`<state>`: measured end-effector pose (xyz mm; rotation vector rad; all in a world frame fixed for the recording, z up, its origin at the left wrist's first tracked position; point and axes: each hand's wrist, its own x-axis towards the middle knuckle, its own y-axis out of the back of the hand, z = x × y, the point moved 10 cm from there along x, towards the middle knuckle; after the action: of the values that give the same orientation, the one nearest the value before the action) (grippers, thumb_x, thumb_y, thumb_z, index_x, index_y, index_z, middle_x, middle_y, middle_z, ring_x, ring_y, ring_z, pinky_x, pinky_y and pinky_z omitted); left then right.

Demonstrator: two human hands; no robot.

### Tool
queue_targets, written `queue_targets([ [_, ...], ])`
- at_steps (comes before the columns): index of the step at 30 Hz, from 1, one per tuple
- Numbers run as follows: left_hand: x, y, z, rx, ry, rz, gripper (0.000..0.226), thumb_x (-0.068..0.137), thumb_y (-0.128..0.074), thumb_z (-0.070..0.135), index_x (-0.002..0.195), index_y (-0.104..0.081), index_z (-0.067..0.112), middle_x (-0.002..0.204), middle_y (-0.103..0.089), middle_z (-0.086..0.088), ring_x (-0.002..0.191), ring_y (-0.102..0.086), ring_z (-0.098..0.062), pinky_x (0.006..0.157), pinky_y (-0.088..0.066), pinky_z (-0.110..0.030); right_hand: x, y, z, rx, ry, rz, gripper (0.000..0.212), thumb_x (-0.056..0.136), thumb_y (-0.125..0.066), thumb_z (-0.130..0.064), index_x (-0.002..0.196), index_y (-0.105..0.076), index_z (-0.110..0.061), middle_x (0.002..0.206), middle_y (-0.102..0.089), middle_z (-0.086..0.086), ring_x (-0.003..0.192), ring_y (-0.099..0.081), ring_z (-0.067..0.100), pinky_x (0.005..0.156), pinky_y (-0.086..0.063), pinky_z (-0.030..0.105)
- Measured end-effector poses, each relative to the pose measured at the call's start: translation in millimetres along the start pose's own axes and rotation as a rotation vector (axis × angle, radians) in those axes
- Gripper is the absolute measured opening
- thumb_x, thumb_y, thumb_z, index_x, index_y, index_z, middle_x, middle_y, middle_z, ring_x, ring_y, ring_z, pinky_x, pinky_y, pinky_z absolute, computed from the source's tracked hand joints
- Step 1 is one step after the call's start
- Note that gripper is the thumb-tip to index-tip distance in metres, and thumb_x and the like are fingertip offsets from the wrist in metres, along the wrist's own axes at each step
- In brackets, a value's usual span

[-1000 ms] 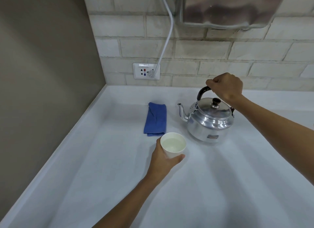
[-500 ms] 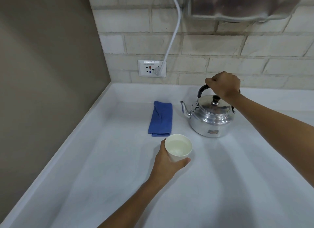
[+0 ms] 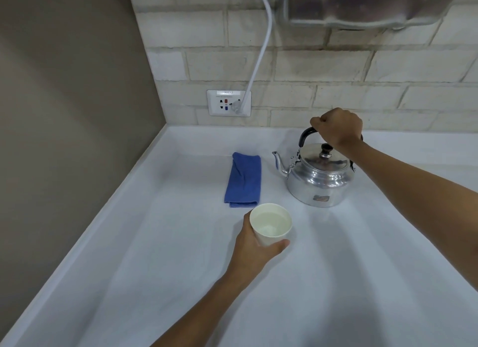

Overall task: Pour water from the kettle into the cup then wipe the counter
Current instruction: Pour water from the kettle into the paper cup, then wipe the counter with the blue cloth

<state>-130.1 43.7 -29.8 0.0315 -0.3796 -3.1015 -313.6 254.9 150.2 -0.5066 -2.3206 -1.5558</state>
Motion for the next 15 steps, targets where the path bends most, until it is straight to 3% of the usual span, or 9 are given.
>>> queue_targets([
  [3,0,0,0,0.000,-0.006,0.010,0.076,0.060,-0.084,0.030,0.119,-0.036,0.035,0.107,-0.050,0.019,0.098,-0.049,0.000,0.080,-0.039,-0.014,-3,0,-2,-0.040,0.015,-0.026,0.043,0.085,-0.045,-0.028,0.047,-0.044,-0.007,0.050,-0.046,0.011,0.051,-0.045,0.029,0.049,-0.029,0.027],
  [5,0,0,1,0.007,-0.009,0.013,0.075,0.060,-0.084,0.029,0.118,-0.037,0.034,0.106,-0.050,0.020,0.098,-0.049,0.000,0.079,-0.039,-0.013,-12,1,-9,-0.080,0.066,-0.012,0.041,0.092,-0.041,-0.033,0.082,-0.061,0.000,0.084,-0.063,0.021,0.086,-0.056,0.037,0.071,-0.041,0.039],
  [7,-2,1,2,0.011,-0.011,-0.024,0.076,0.061,-0.084,0.026,0.118,-0.035,0.036,0.107,-0.048,0.024,0.099,-0.049,0.004,0.077,-0.040,-0.011,-35,13,-18,-0.026,0.126,0.102,0.038,0.093,-0.044,-0.034,0.113,-0.054,-0.003,0.116,-0.056,0.020,0.112,-0.045,0.036,0.095,-0.032,0.044],
  [10,-10,10,-1,0.042,-0.065,-0.120,0.081,0.064,-0.081,0.013,0.128,-0.034,0.028,0.125,-0.047,0.018,0.113,-0.044,0.007,0.088,-0.038,-0.006,-94,35,-22,0.209,0.180,0.272,0.042,0.088,-0.051,-0.031,0.120,-0.047,-0.003,0.122,-0.052,0.017,0.114,-0.043,0.032,0.098,-0.030,0.039],
  [12,-13,33,-1,0.117,-0.117,-0.091,0.080,0.069,-0.075,0.004,0.134,-0.033,0.022,0.134,-0.041,0.014,0.122,-0.039,0.002,0.095,-0.029,-0.002,-140,25,-12,0.294,0.170,0.187,0.047,0.083,-0.049,-0.032,0.119,-0.045,-0.003,0.119,-0.053,0.017,0.109,-0.044,0.029,0.093,-0.031,0.033],
  [15,-2,79,3,0.196,-0.144,0.087,0.068,0.075,-0.069,0.001,0.132,-0.038,0.021,0.133,-0.041,0.011,0.121,-0.039,-0.004,0.100,-0.028,-0.013,-205,-20,8,0.219,0.092,-0.109,0.050,0.086,-0.052,-0.030,0.127,-0.040,-0.003,0.129,-0.048,0.019,0.120,-0.040,0.028,0.098,-0.028,0.030],
])
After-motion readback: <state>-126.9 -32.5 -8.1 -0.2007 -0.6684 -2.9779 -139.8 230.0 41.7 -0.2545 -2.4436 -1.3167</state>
